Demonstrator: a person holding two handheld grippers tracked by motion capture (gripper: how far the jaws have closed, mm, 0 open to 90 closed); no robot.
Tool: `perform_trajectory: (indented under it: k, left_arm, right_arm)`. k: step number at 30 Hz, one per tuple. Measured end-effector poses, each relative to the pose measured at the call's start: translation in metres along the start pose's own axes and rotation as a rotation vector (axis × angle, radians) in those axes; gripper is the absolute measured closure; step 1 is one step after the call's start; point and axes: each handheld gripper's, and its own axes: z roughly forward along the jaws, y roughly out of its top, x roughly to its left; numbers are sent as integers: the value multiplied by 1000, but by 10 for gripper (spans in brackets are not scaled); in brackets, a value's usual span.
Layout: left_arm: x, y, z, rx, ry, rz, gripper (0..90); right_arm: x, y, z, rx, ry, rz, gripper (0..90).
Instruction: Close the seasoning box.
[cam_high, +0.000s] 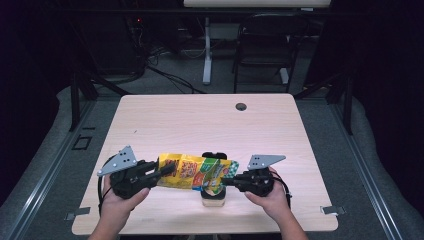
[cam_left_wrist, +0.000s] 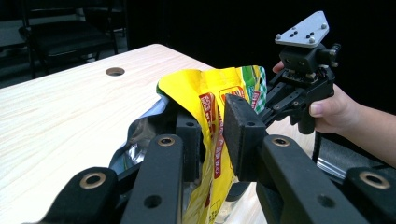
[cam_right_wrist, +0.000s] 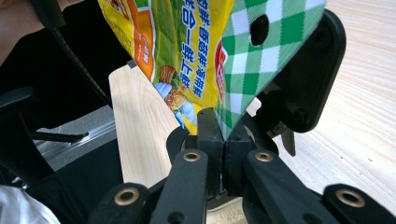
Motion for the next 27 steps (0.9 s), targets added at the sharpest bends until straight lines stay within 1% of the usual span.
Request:
perform_trajectory:
  k: [1,4,5,7,10,11,12,14,16,20,27]
  left_arm:
    - [0,0,0,0,-6,1,765]
    - [0,1,-1,-4,-3,3,764]
    - [0,2,-1,-2,-2,5,765]
    - [-1,3,-1,-5,-6,4,765]
    - [-3,6,1,-7,-13,13,775]
    - [-4,7,2,-4,-11,21,785]
    - [-5,7,3,-10,-15,20,790]
    - [-7,10,4,-4,-13,31,835]
    - [-8,11,5,-6,-20,40,851]
    - [-12,14,7,4,-18,66,861]
    - [-13,15,7,-5,-25,77,874]
  right_arm:
    - [0,0,0,2,-1,-2,889]
    - [2,1,1,-2,-7,-1,890]
    - [2,1,2,-7,-6,5,890]
    - [2,1,2,-1,-3,2,890]
    - [1,0,3,6,-2,7,886]
    - [0,-1,4,15,1,9,881]
    - [-1,-1,4,26,4,8,880]
    - [-2,-2,3,24,8,17,869]
    - [-4,-3,3,24,8,24,858]
    - [-6,-6,3,31,17,35,858]
    - [-6,-6,2,30,19,24,884]
